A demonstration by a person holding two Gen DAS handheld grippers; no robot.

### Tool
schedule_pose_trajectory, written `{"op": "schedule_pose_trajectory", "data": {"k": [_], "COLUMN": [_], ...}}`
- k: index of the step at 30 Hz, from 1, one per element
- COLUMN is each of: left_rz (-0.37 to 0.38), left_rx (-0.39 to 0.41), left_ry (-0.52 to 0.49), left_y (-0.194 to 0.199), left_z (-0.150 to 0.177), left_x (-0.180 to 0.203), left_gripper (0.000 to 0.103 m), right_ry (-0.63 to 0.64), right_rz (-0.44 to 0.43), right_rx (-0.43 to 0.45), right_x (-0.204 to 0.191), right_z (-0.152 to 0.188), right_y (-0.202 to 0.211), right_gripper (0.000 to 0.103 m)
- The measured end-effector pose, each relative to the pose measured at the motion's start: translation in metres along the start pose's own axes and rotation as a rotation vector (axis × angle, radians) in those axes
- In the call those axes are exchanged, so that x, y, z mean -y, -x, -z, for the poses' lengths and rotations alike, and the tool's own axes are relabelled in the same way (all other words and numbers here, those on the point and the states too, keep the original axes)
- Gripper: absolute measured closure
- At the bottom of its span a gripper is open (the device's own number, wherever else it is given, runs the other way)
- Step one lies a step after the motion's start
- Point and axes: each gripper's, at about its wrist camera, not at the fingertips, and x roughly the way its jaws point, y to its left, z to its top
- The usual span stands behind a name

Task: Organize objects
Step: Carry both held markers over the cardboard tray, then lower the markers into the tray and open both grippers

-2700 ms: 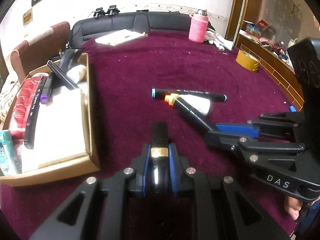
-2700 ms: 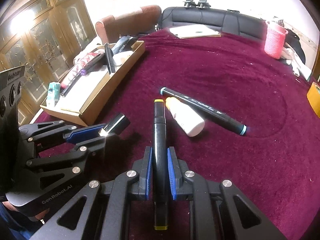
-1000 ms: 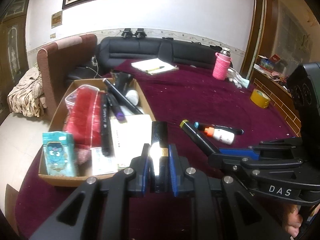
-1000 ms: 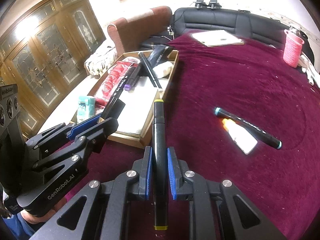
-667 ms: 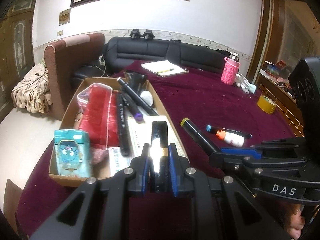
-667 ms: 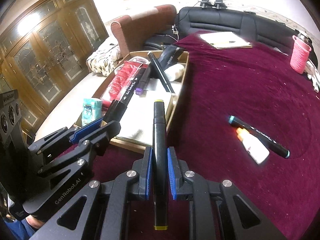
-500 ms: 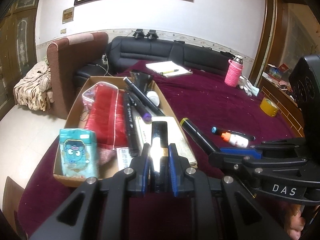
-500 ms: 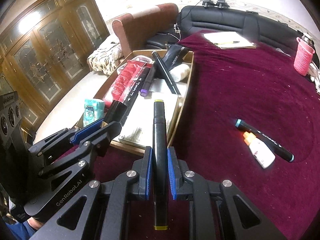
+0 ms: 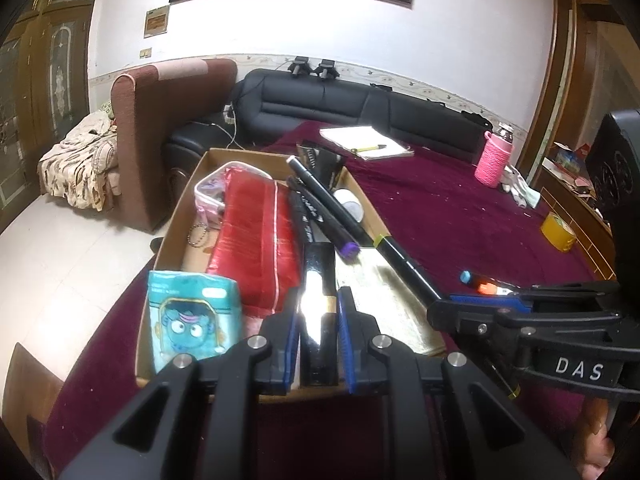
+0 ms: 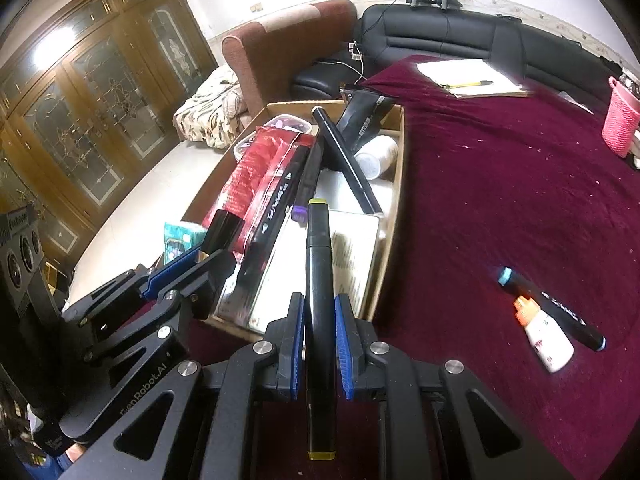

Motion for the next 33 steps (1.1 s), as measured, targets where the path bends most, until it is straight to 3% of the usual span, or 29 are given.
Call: {"op": "schedule_pose_trajectory", "data": {"k": [23, 33], "left_rz": [-0.053, -0.041], "left_rx": [-0.026, -0.037], "left_ry": [0.041, 0.072], "left_y": [-0.038, -0.048], "left_z": [-0.025, -0.029], "left_x": [-0.032, -0.039], "left_gripper": [0.086, 0.086], "right_ry": [-0.017, -0.029], "right_rz": [0.028, 0.042], "right_rx": [-0.016, -0.012], "right_x": [-0.01, -0.015], "right_z": [-0.061, -0.082], "right_y": [-0.046, -0.063], "right_gripper": [0.086, 0.086]}}
